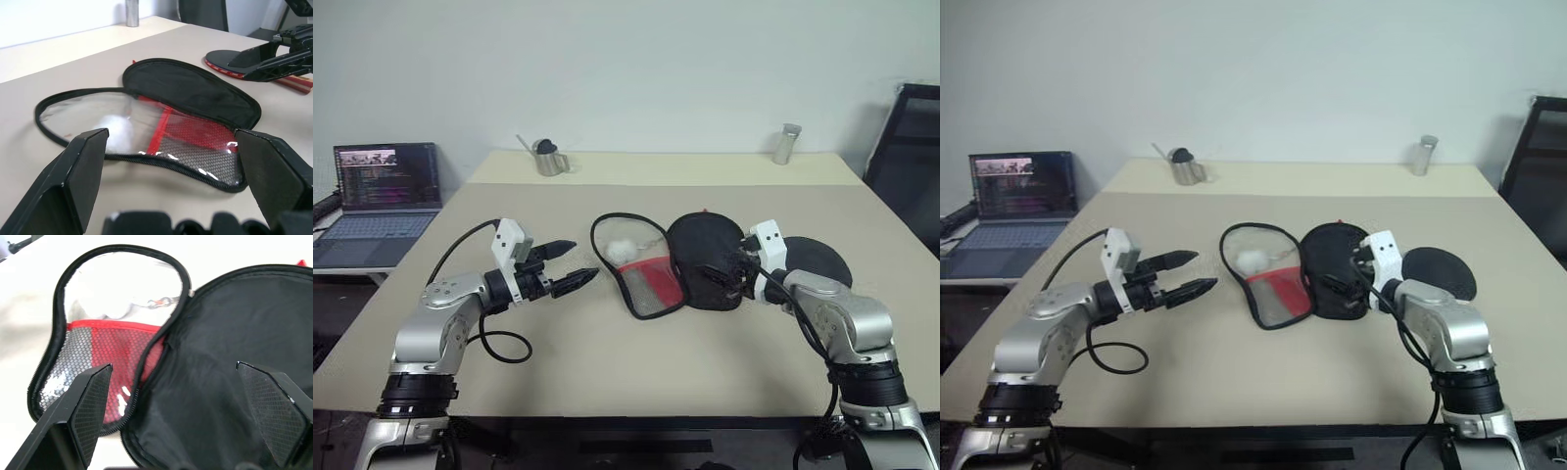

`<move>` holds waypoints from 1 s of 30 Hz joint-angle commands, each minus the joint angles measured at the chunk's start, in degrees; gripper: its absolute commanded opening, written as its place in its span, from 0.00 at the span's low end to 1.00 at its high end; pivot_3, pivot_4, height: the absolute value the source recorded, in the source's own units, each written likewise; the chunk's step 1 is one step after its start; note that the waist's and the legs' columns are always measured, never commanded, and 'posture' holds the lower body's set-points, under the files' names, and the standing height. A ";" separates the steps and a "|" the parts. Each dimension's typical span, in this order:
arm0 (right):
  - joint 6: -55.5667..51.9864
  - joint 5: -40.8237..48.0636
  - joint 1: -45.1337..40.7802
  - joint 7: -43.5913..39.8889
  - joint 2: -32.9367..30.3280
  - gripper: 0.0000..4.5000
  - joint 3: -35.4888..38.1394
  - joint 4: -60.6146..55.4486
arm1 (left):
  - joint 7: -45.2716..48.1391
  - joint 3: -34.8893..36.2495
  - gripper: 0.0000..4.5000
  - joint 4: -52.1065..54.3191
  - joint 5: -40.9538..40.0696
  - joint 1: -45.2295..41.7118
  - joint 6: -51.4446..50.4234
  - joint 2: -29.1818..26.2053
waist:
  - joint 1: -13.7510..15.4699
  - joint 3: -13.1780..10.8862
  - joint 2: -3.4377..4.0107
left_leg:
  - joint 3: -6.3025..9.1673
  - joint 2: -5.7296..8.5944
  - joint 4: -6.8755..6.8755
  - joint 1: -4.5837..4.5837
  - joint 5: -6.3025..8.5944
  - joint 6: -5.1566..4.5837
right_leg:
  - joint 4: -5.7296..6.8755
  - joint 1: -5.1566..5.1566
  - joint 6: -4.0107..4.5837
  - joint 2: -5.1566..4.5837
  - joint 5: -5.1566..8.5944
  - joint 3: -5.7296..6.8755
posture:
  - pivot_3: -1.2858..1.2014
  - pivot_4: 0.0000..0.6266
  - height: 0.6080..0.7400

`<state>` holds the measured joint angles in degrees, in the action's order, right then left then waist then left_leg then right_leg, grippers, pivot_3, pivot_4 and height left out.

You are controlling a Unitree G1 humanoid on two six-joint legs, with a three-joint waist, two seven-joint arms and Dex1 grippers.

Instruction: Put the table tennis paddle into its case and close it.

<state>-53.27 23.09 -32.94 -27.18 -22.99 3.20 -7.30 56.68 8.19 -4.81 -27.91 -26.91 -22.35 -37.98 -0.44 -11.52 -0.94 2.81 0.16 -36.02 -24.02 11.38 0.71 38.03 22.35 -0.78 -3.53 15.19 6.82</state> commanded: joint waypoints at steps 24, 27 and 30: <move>-12.00 0.05 5.12 10.42 -10.85 0.99 17.88 -2.34 | 3.05 -1.88 1.00 3.61 -1.62 -2.69 -0.92 0.57 | 0.62 -0.06 -0.11 | -1.42 0.11 0.02 0.11 0.04 -0.02 | -0.01 0.45 0.23 -0.17 -0.22 -1.46 | 0.52 0.24 1.00; -10.17 -2.78 6.72 13.48 -10.59 0.99 18.08 -0.64 | 4.35 -2.83 1.00 3.47 -1.69 -3.78 -1.31 0.64 | 0.56 -0.06 -0.11 | -1.48 0.06 0.02 0.10 0.04 -0.02 | 0.02 0.52 0.23 -0.13 -0.25 -1.52 | 0.52 0.24 1.00; -8.71 -4.98 7.53 16.75 -9.92 0.99 19.47 2.23 | 5.22 -3.60 1.00 3.39 -1.60 -4.52 -1.69 0.47 | 0.52 -0.06 -0.11 | -1.53 0.05 0.02 0.09 0.04 -0.03 | 0.02 0.54 0.23 -0.06 -0.25 -1.56 | 0.52 0.24 1.00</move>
<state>-63.79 19.20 -25.44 -12.05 -32.60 20.28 -5.35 61.13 4.35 -2.56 -28.82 -30.09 -23.84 -37.32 0.08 -11.58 -1.06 1.26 0.22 -35.99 -23.94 11.42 0.68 38.05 22.93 -0.55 -3.59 14.94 5.23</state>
